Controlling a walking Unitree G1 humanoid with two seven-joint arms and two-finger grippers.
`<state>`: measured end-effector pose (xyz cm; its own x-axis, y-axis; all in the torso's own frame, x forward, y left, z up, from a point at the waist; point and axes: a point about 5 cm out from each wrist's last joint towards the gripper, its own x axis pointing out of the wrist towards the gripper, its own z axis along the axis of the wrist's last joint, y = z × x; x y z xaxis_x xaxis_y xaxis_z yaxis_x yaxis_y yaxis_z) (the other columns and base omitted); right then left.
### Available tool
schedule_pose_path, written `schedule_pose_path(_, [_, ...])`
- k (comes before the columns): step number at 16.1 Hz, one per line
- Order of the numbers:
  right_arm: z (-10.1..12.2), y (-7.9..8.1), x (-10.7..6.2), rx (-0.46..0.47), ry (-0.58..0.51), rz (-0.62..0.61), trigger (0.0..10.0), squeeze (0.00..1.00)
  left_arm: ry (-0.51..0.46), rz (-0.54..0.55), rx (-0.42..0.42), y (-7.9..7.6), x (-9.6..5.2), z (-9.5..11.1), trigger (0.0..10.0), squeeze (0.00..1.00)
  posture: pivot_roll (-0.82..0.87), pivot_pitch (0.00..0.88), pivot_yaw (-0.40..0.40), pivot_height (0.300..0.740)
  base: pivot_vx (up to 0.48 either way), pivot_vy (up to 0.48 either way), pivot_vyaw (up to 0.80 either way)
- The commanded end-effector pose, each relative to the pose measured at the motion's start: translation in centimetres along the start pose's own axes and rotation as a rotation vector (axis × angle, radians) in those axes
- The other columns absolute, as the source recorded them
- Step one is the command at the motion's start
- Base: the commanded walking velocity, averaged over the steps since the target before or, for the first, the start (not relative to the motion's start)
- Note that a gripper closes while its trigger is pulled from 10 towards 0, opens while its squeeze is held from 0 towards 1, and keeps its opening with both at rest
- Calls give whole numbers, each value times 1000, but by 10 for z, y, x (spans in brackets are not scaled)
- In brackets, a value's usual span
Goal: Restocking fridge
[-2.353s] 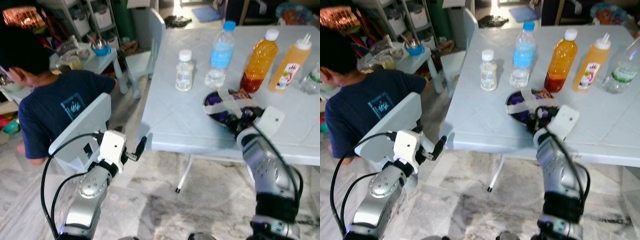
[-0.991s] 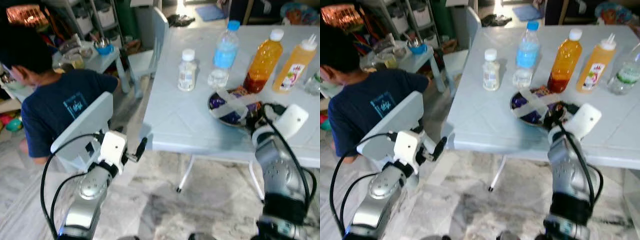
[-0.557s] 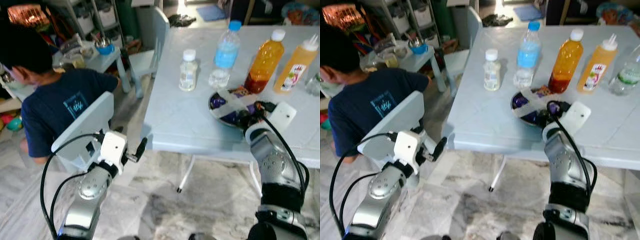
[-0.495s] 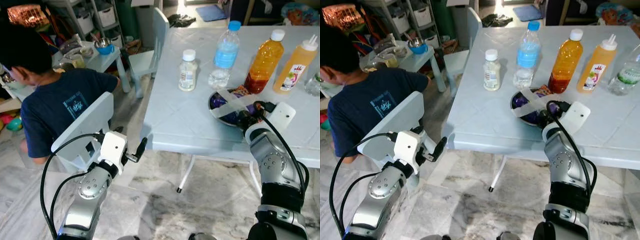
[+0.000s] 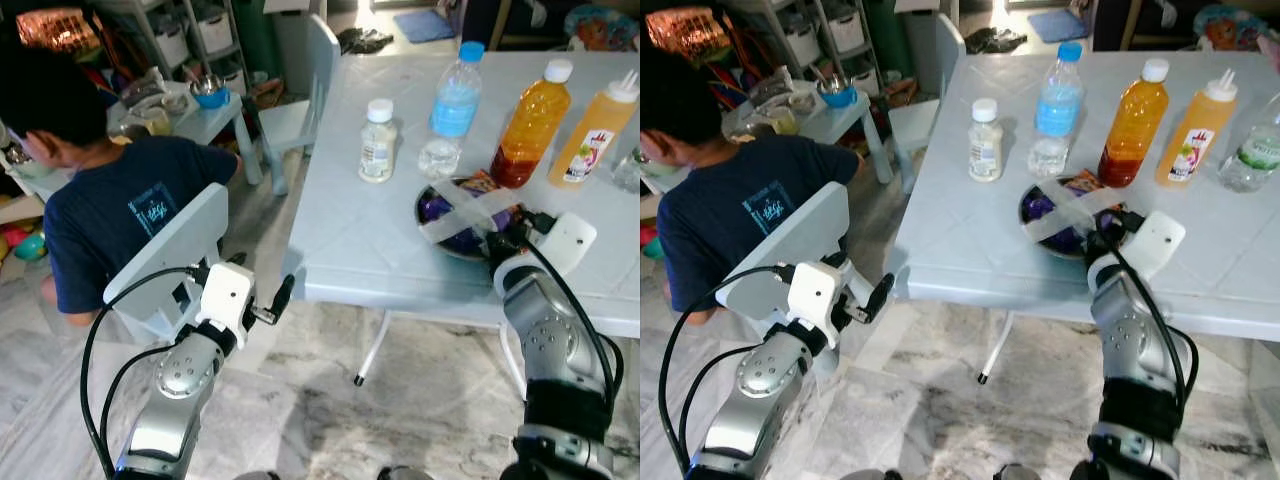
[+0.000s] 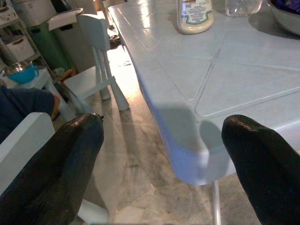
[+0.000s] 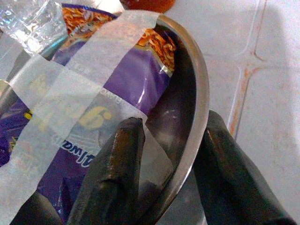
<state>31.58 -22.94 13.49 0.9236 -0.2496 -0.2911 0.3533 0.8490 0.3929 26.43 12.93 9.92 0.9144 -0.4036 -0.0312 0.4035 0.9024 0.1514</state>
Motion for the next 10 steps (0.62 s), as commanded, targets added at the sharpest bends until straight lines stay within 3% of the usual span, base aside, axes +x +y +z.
schedule_pose_path(1, [-16,-5,-2,-1,78,-22,0,0,1,3,11,2,-1,1,10000,0,-13,99,105,740,0,0,0])
schedule_pose_path(10, [-4,-9,10,137,148,-25,0,0,-2,5,12,3,0,2,10000,0,-7,93,105,740,0,0,0])
